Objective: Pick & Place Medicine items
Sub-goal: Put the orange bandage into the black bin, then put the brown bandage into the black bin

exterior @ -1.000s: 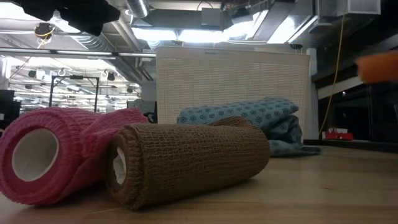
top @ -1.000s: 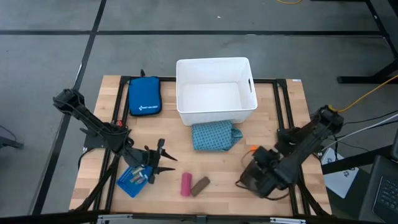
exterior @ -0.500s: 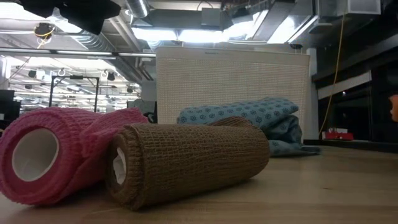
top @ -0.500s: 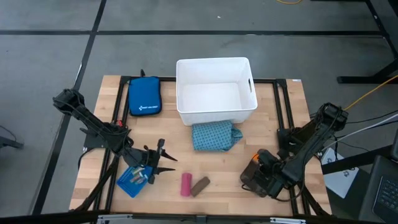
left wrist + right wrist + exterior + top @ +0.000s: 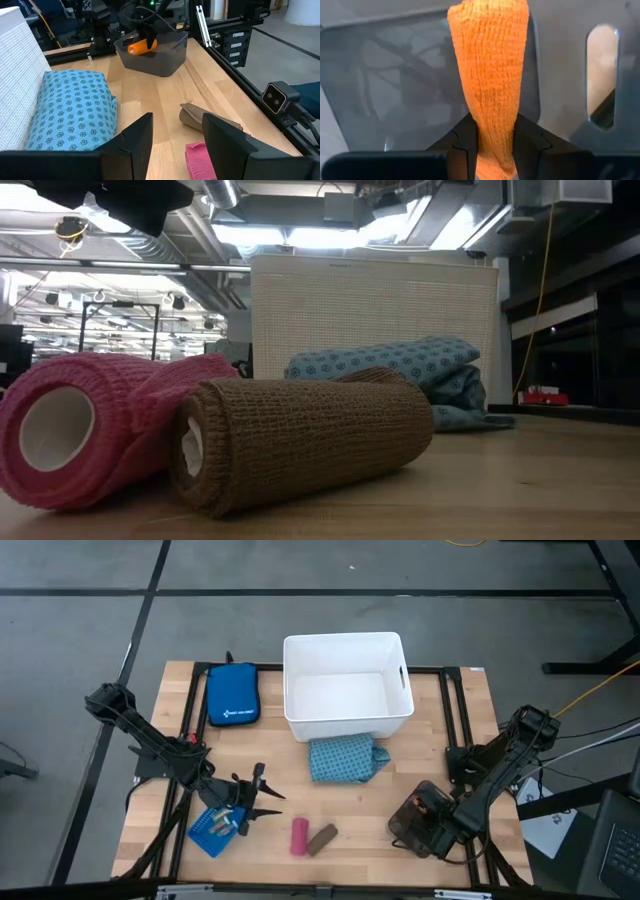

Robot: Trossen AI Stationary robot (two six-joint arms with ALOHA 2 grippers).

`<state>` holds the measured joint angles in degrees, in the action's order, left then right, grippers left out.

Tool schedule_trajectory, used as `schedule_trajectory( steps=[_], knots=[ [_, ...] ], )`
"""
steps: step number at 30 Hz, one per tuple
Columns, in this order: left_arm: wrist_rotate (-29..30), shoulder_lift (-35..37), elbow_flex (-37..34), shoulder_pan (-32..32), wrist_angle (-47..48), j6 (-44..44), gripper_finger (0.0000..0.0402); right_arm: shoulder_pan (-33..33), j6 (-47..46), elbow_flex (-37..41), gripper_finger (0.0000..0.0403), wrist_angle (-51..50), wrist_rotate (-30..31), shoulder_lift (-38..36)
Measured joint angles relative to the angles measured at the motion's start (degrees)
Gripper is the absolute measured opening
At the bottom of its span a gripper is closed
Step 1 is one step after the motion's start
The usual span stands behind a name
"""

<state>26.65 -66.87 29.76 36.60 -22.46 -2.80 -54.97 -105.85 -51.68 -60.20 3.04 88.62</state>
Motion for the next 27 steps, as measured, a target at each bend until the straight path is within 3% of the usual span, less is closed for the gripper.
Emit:
schedule_trajectory(
  steps=[14, 27],
  knots=[
    [0.04, 0.0, -0.02, 0.0, 0.05, -0.46, 0.0168, -0.25, 1.3, 0.0, 0.01, 0.04, -0.24, -0.2],
    [0.05, 0.0, -0.02, 0.0, 0.07, -1.12, 0.0168, -0.21, 0.79, 0.0, 0.0243, 0.42, -1.15, -0.24]
  ],
)
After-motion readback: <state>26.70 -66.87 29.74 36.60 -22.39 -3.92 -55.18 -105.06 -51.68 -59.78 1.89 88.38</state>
